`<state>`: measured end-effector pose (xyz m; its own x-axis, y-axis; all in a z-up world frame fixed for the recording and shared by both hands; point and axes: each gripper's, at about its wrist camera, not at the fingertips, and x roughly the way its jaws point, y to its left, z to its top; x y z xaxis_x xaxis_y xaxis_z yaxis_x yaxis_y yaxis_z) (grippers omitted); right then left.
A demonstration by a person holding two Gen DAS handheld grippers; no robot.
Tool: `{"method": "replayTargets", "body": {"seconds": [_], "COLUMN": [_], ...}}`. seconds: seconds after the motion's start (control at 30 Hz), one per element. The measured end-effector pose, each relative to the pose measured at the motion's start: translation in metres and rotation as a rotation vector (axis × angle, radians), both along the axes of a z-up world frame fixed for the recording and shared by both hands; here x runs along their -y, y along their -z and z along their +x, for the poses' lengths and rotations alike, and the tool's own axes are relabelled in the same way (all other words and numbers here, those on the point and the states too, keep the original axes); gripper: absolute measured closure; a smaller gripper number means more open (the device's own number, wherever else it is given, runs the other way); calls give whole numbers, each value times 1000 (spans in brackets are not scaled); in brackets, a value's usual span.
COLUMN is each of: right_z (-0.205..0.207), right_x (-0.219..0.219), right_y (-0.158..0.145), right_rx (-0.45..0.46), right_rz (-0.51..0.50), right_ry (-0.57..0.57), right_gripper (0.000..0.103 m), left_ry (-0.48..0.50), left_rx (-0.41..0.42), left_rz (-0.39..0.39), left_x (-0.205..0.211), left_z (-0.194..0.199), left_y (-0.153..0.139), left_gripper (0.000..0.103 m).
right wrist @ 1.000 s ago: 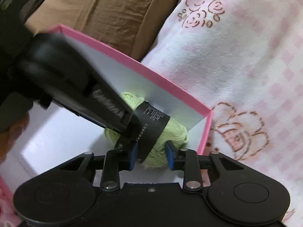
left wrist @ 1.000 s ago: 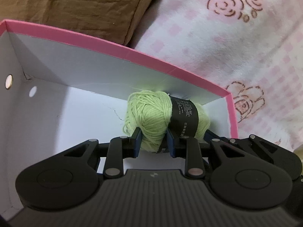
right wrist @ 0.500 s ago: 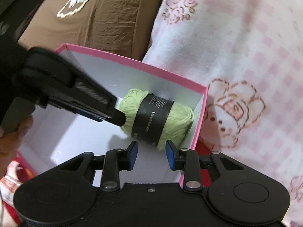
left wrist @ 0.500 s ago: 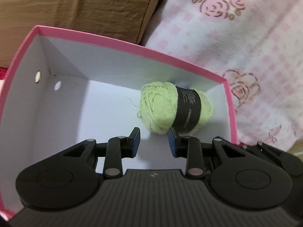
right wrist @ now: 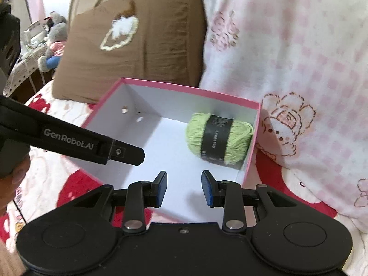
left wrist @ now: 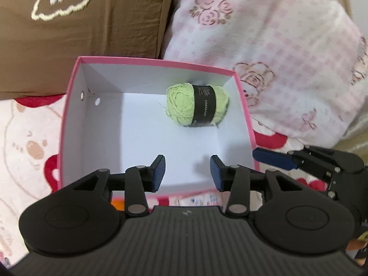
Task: Organize objects
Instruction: 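Withdraw the left tool and move it toward the clear plastic box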
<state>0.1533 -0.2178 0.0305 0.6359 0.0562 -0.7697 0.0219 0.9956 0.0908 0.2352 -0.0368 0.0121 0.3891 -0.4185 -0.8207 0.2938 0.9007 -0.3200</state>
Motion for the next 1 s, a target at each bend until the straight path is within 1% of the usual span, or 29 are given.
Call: {"method": "replayTargets", "body": {"seconds": [0.03, 0.13, 0.17, 0.2, 0.33, 0.4, 0.43, 0.53, 0.6, 0.63, 0.67, 0.7, 0.73, 0.87, 0.93, 1.0], "right_z": [-5, -17, -21, -27, -43, -50, -54, -61, -67, -69, -72, -74, -78, -90, -96, -101], "right_x": [-3, -12, -15, -18, -28, -32, -35, -41, -45, -47, -49, -50, -52, -55, -61, -66], "right_y": [-4, -20, -24, -29, -44, -50, -53, -57, -60, -61, -62, -63, -64, -68, -70, -72], "right_rx": [1, 11, 12, 12, 11, 15, 17, 6, 1, 0, 0, 0, 1, 5, 5, 5], "right_rz": [0, -14, -24, -38, -65, -76, -85, -96, -104, -106, -108, -107, -102, -75, -88, -98], "right_ry": [-7, -23, -29, -35, -53, -59, -61, -68, -63, -60, -60, -60, -59, -52, -56, -67], "right_gripper": [63, 55, 52, 50, 44, 38, 37, 31, 24, 22, 20, 20, 20, 20, 19, 16], "left_ry": [5, 19, 23, 26, 45, 50, 51, 51, 45, 35, 39, 45, 46, 59, 61, 38], "left_rx": [0, 4, 10, 17, 43, 51, 53, 62, 69, 81, 94, 105, 110, 113, 108, 95], "left_rz": [6, 17, 28, 34, 35, 32, 29, 24, 24, 29, 36, 48, 55, 57, 63, 70], "left_x": [1, -3, -3, -3, -9, -14, -17, -26, -31, -33, -34, -35, -36, -41, -42, -43], "left_z": [-4, -21, -28, -33, -53, -60, -64, -74, -81, -86, -91, -95, -99, -111, -116, -123], "left_y": [-5, -20, -25, -30, -46, -52, -55, -60, -62, -64, -65, -67, -67, -68, -66, -63], "left_gripper": [57, 55, 54, 50, 48, 46, 45, 41, 38, 36, 30, 27, 26, 16, 14, 12]}}
